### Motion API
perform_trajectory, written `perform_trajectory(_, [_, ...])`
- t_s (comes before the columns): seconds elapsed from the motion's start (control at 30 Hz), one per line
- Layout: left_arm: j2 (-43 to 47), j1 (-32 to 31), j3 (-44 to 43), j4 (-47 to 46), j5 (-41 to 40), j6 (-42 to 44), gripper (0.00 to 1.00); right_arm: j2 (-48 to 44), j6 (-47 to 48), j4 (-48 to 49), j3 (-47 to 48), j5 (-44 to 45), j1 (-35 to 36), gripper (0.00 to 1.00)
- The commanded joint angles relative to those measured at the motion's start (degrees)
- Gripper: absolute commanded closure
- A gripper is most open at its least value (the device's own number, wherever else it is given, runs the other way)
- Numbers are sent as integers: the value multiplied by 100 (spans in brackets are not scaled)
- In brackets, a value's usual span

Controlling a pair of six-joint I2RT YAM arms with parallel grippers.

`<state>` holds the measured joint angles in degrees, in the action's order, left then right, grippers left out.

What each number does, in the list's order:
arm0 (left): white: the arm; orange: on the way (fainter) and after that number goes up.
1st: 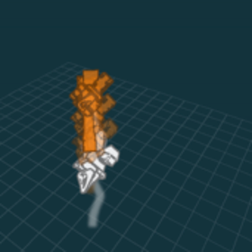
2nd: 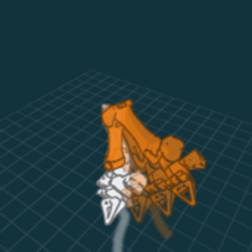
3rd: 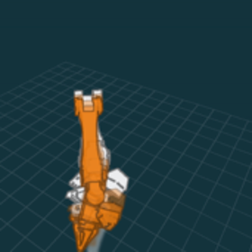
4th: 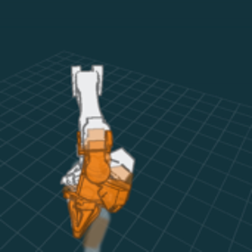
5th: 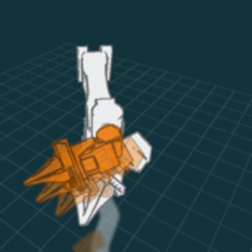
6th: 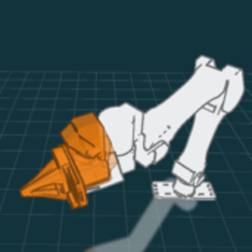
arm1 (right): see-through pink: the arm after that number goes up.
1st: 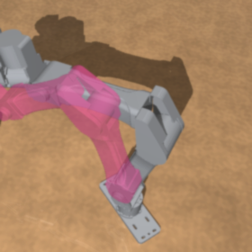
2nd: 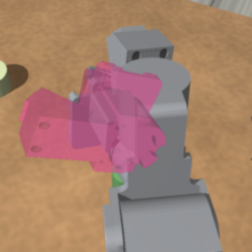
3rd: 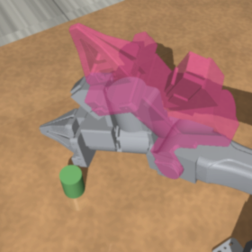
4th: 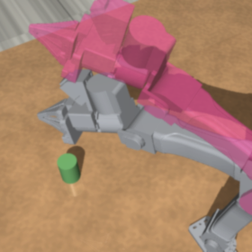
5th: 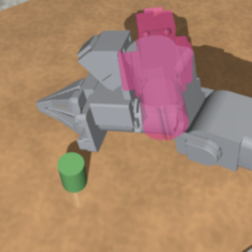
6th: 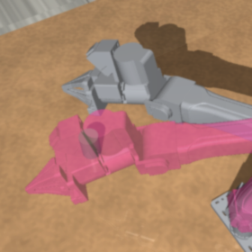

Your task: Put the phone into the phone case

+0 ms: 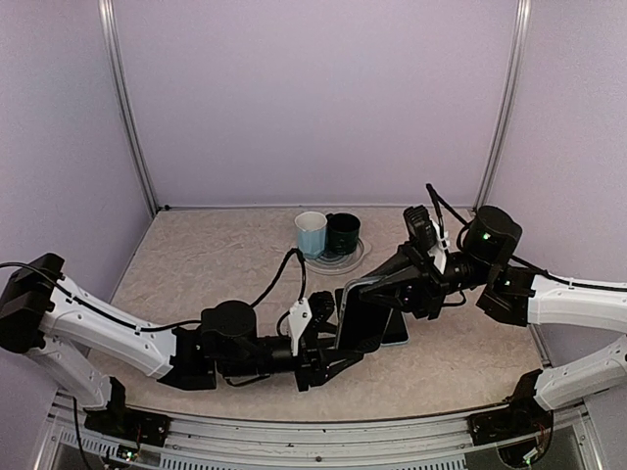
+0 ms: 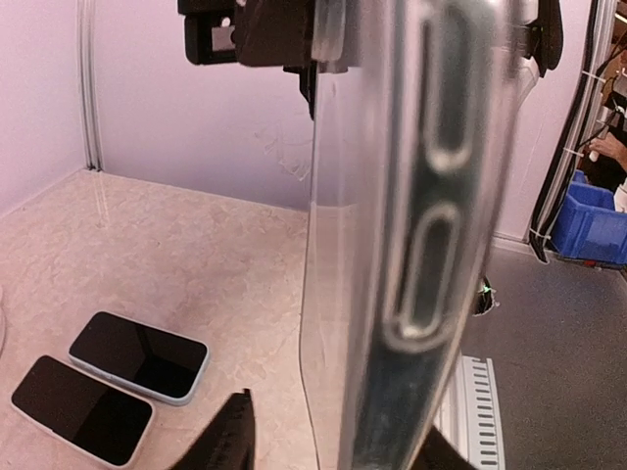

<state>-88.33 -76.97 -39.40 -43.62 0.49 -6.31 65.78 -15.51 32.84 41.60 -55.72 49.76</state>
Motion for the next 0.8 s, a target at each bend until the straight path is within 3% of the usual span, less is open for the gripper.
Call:
perform_trajectory(0.0, [242, -2, -234, -63, 10, -46, 50, -45, -39, 287, 133, -197, 34, 100])
perform_trajectory(0.07, [238, -2, -280, -51, -23, 24, 54, -24, -40, 261, 152, -215, 34, 100])
perform_trajectory(0.2, [199, -2, -365, -10, -23, 58, 70, 11, -64, 255, 194, -242, 35, 100])
perform_trajectory(0.3, [140, -2, -474, 10, 51, 59, 54, 63, -88, 258, 195, -252, 34, 100])
perform_trajectory(0.33, [100, -2, -521, 30, 67, 71, 54, 85, -98, 283, 192, -260, 34, 100])
perform_trajectory(0.4, [36, -2, -608, 74, 58, 97, 66, 106, -117, 340, 190, -259, 34, 100])
perform_trajectory(0.5, [2, -1, -607, 41, -4, 87, 100, 108, -125, 359, 175, -260, 34, 100])
perform_trajectory(0.6, [76, -2, -521, -72, -26, 58, 100, 117, -1, 72, 178, -206, 34, 100])
perform_trajectory(0.67, [147, -2, -434, -187, -153, 50, 100, 100, 216, -296, 183, -147, 22, 57])
perform_trajectory(0.77, [365, -2, -240, -381, -317, 57, 100, -128, 490, -800, 15, 92, -69, 15])
